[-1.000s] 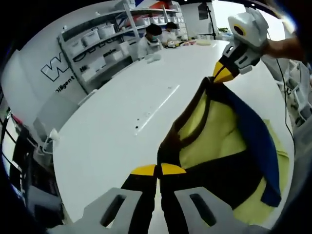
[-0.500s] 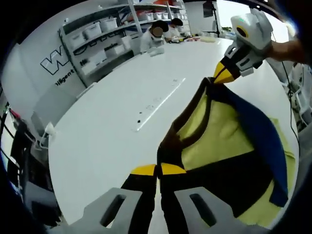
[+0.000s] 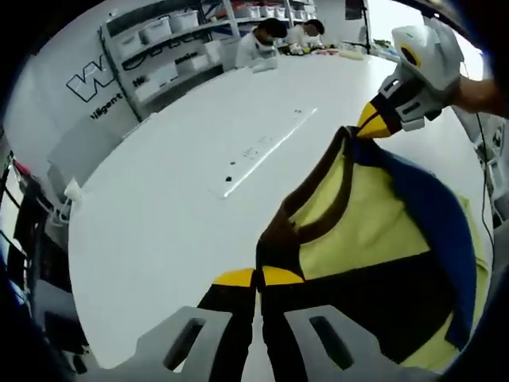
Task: Fold the garment on the visible template until the final outline fits inside the template.
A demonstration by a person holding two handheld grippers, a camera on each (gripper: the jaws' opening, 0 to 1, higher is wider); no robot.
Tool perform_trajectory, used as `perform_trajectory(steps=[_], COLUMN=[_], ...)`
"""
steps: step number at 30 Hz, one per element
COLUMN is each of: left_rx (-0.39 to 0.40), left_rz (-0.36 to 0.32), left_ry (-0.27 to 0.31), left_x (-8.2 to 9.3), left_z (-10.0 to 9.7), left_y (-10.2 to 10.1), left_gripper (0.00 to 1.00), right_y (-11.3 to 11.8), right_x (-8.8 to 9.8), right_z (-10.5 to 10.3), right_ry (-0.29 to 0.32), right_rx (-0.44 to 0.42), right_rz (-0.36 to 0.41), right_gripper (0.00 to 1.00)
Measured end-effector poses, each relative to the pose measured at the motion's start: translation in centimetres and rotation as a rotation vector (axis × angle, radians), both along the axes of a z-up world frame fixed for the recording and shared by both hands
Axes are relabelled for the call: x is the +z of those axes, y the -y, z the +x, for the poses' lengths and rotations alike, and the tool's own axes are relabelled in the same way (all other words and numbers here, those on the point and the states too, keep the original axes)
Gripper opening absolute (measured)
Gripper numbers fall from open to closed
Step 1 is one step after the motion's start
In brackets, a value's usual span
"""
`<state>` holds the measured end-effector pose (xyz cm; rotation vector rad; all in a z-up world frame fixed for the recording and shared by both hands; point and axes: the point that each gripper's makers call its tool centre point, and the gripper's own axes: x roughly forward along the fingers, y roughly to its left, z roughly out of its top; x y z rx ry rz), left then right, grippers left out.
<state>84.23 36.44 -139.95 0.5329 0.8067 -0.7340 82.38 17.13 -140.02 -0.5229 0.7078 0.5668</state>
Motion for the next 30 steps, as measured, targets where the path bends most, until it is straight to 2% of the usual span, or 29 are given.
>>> perform_trajectory(steps=[3, 12, 18, 24, 30], left_rx=[0.015, -0.011, -0.012, -0.045, -0.038], left_rz=[-0.002, 0.031, 0.052, 0.082, 0.064], left_ry=[-0.013, -0.007, -0.023, -0.019, -0.02], left_x=[-0.5, -1.9, -3.1, -3.9, -4.0], left_z=[0.3, 0.7, 0.7, 0.8, 1.4], left_y=[0.0, 0.2, 0.1, 0.1, 0.2], left_gripper=[0.04, 0.04, 0.04, 0.04, 0.04], right_y=[-0.1, 0.1, 0.0, 0.1, 0.1], right_x=[-0.5, -2.0, -2.6, -3.8, -4.4], right_z=[0.3, 0.9, 1.1, 1.2, 1.6], right_ry=[-0.006, -0.031, -0.034, -0.05, -0.06], right_rx=[-0.002, -0.029, -0.033, -0.027, -0.037], right_rz=[-0.013, -0.021, -0.029, -0.047, -0.053], right_gripper=[0.0, 0.0, 0.0, 0.0, 0.0])
